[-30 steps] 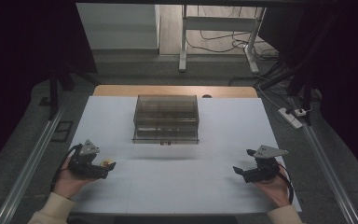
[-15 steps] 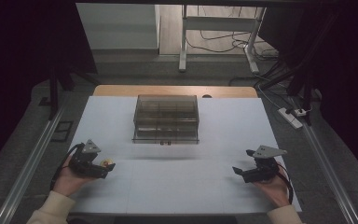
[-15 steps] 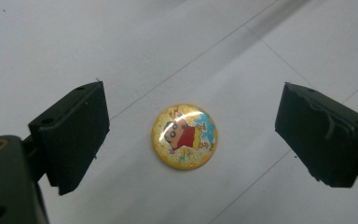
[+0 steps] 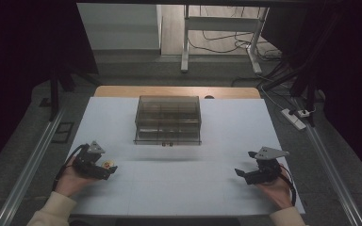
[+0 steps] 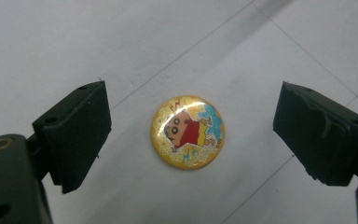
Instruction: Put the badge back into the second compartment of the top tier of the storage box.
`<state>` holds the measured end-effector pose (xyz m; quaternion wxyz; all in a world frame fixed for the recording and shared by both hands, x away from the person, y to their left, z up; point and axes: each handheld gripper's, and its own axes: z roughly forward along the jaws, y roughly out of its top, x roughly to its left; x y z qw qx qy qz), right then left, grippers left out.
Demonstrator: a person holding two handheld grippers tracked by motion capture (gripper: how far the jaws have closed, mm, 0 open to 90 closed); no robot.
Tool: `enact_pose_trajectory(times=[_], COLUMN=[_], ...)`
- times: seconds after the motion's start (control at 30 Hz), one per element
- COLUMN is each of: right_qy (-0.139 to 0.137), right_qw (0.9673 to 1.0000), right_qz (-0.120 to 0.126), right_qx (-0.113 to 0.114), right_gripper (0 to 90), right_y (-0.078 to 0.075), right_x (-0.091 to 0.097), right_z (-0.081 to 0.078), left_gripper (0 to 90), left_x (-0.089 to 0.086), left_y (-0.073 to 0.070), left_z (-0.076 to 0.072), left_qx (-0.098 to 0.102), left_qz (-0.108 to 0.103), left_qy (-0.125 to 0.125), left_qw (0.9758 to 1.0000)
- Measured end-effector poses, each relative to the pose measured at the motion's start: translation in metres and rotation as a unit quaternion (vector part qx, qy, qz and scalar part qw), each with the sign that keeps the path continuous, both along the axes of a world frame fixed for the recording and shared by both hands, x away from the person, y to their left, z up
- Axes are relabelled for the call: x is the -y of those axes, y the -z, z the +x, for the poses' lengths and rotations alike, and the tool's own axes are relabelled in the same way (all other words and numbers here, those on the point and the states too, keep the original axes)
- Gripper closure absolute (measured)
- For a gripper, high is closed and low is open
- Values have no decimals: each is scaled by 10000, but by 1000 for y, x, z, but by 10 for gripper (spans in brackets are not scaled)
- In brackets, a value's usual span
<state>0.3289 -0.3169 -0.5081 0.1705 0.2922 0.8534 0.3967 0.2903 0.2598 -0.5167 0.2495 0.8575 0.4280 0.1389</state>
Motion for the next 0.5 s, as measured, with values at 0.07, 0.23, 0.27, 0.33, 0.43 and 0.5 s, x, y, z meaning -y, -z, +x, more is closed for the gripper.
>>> enact_pose_trajectory(times=[0.07,0.23,0.27,0.33,0.43,0.5], right_qy=[-4,-7,-8,-6,-5,-2], right_qw=[10000,10000,10000,10000,10000,10000], right_qz=[-3,-3,-7,-10,-11,-13], right_qx=[-8,-8,-9,-4,-8,-8], right_gripper=[82,82,82,82,82,82], right_y=[0,0,0,0,0,0], right_x=[0,0,0,0,0,0], right_z=[0,0,0,0,0,0], left_gripper=[120,136,140,144,160,178], left_x=[0,0,0,0,1,1], left_y=[1,3,4,7,8,9], left_z=[0,2,3,4,6,7], left_qx=[-42,-172,-214,-272,-357,-401], left_qz=[44,68,95,144,148,149], left_qy=[12,37,45,35,86,111], left_qw=[10000,9998,9997,9995,9992,9990])
